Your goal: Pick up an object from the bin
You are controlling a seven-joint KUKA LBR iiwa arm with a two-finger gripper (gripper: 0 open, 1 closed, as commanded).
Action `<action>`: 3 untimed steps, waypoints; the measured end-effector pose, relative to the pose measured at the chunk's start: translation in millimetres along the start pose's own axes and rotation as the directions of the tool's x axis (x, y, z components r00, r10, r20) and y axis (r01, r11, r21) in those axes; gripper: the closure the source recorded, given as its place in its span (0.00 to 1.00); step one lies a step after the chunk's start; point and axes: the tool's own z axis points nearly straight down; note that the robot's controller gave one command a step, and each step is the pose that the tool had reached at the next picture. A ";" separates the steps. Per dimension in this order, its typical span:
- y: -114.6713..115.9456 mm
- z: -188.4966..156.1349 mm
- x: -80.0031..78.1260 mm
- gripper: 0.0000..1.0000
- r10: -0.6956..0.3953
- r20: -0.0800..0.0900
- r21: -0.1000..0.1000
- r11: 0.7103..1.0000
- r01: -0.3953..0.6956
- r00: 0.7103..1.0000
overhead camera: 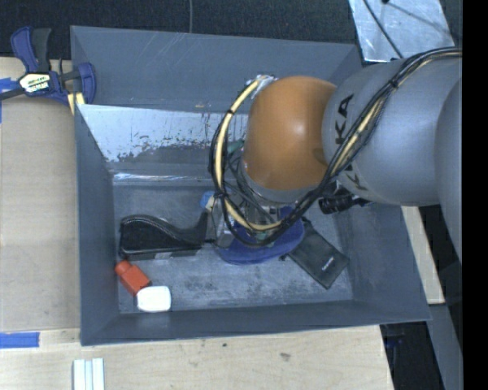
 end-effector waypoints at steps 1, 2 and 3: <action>10.8 55.7 15.0 1.00 -0.034 -0.012 0.006 0.999 0.034 0.999; 7.1 -20.8 41.4 1.00 -0.049 0.000 0.001 0.999 0.049 0.999; 59.7 54.7 35.3 1.00 -0.100 -0.012 0.004 0.995 0.100 0.995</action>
Offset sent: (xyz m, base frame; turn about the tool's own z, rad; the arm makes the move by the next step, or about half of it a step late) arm -0.0119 0.0126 -0.0527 -0.0323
